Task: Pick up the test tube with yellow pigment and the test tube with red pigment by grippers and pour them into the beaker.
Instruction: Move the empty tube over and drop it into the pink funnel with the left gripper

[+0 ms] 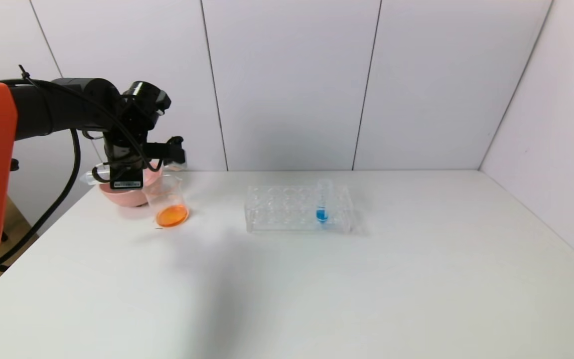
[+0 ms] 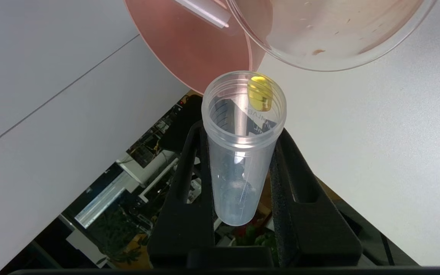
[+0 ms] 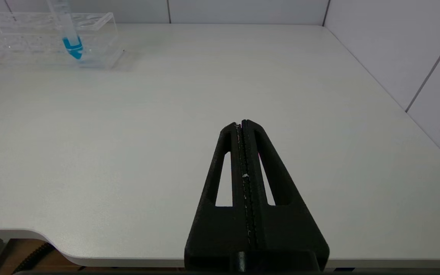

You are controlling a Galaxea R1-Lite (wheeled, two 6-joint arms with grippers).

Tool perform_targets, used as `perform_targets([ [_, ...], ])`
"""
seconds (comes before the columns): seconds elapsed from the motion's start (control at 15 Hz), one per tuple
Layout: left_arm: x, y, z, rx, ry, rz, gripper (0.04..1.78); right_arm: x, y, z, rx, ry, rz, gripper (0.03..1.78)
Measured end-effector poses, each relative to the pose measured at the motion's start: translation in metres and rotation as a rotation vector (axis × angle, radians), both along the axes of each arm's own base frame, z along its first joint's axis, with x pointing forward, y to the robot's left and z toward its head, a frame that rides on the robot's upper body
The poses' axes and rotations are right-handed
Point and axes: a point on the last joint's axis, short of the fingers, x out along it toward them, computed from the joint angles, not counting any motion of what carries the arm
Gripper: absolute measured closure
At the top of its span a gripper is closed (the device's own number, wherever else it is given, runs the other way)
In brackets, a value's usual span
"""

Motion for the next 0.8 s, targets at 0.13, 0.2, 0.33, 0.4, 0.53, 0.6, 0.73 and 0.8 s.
perform_targets([
  [0.13,0.001,0.001,0.004,-0.03,-0.05,0.026,1.38,0.0,0.0,0.0,0.0,0.0,0.0,1.7],
  [0.2,0.001,0.003,0.007,-0.058,-0.091,0.051,1.38,0.0,0.0,0.0,0.0,0.0,0.0,1.7],
  [0.33,0.004,0.007,0.014,-0.174,-0.197,0.105,1.38,0.0,0.0,0.0,0.0,0.0,0.0,1.7],
  [0.4,0.004,0.008,0.018,-0.253,-0.249,0.133,1.38,0.0,0.0,0.0,0.0,0.0,0.0,1.7],
  [0.53,0.002,0.014,0.026,-0.413,-0.333,0.198,1.38,0.0,0.0,0.0,0.0,0.0,0.0,1.7],
  [0.6,0.001,0.018,0.031,-0.505,-0.376,0.235,1.38,0.0,0.0,0.0,0.0,0.0,0.0,1.7],
  [0.73,0.0,0.03,0.043,-0.701,-0.477,0.298,1.38,0.0,0.0,0.0,0.0,0.0,0.0,1.7],
  [0.8,0.0,0.038,0.051,-0.775,-0.544,0.326,1.38,0.0,0.0,0.0,0.0,0.0,0.0,1.7],
])
